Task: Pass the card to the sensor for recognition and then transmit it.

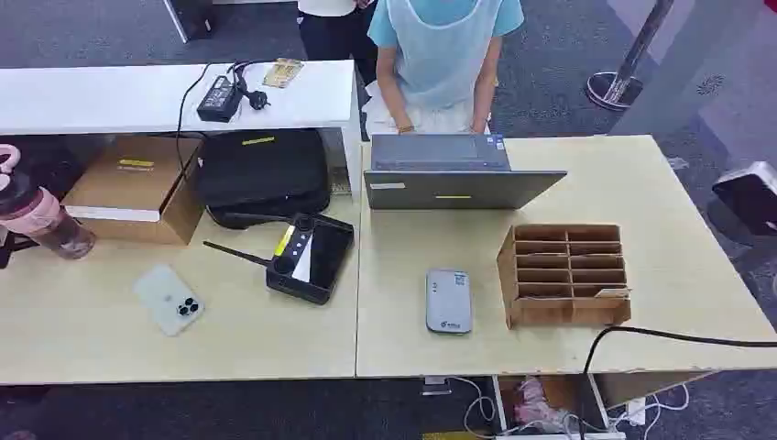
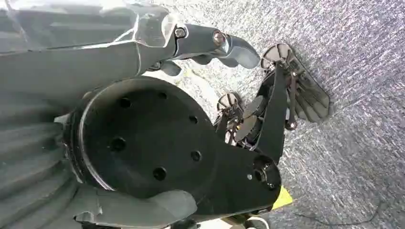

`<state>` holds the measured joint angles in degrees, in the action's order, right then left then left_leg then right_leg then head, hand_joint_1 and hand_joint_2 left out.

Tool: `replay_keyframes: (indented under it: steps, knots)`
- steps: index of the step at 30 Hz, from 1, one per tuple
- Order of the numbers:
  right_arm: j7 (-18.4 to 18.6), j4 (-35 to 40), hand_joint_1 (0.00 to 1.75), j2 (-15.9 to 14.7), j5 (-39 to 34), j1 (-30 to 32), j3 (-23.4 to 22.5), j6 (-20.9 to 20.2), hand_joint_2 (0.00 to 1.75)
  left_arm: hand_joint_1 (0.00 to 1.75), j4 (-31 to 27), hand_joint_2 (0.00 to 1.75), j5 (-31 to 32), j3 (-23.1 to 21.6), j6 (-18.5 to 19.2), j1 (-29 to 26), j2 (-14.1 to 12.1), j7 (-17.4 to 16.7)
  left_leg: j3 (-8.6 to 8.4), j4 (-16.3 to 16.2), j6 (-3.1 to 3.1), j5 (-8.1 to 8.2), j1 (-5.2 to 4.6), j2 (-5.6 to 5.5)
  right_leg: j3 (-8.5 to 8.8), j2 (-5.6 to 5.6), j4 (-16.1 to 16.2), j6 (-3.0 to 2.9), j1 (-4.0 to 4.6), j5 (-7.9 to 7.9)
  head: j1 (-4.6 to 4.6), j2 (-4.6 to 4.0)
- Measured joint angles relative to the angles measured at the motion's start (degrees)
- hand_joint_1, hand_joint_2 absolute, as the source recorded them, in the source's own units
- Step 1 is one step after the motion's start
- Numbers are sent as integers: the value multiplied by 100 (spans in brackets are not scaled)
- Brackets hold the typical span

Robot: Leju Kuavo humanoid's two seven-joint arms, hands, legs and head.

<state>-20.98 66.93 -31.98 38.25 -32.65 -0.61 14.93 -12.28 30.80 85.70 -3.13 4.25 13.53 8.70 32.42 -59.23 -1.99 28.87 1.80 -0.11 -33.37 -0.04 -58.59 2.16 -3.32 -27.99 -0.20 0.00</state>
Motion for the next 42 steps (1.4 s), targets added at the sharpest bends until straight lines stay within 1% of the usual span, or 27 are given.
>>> replay_keyframes:
  steps: [8,12,18,27,31,37,42]
  knots:
    - [-24,26,0,9,-20,62,-26,48,175,0,0,175,31,-46,-26,1,-2,-20,2,1,0,0,0,0,0,0,0,0,0,0,0,0]
    - [-63,57,0,90,83,65,-24,85,175,0,0,175,4,-59,-103,4,2,-26,2,1,0,0,0,0,0,-1,-1,0,0,0,2,0]
    - [-89,44,0,201,140,-99,24,-9,175,0,0,175,-11,-63,-50,4,0,-26,5,1,0,0,1,0,2,-2,-3,0,0,0,2,0]
    - [26,-131,0,461,354,-702,496,-66,175,0,0,175,37,-114,28,4,-20,-70,6,2,-1,-1,2,-2,2,-3,-6,0,0,0,0,0]
    - [175,-234,0,684,562,-927,778,-72,175,0,0,175,96,-138,66,8,-31,-83,3,2,-1,-1,2,1,1,0,-6,0,1,0,2,0]
    - [314,-347,0,973,743,-1129,1075,-70,175,0,0,175,140,-181,122,7,-57,-96,4,2,-1,-1,2,-1,1,-2,-6,0,1,0,2,0]
    - [376,-454,0,1128,859,-1262,1224,-107,175,0,0,175,173,-251,135,7,-72,-162,5,2,-1,-1,2,-1,1,-1,-6,0,1,0,2,0]
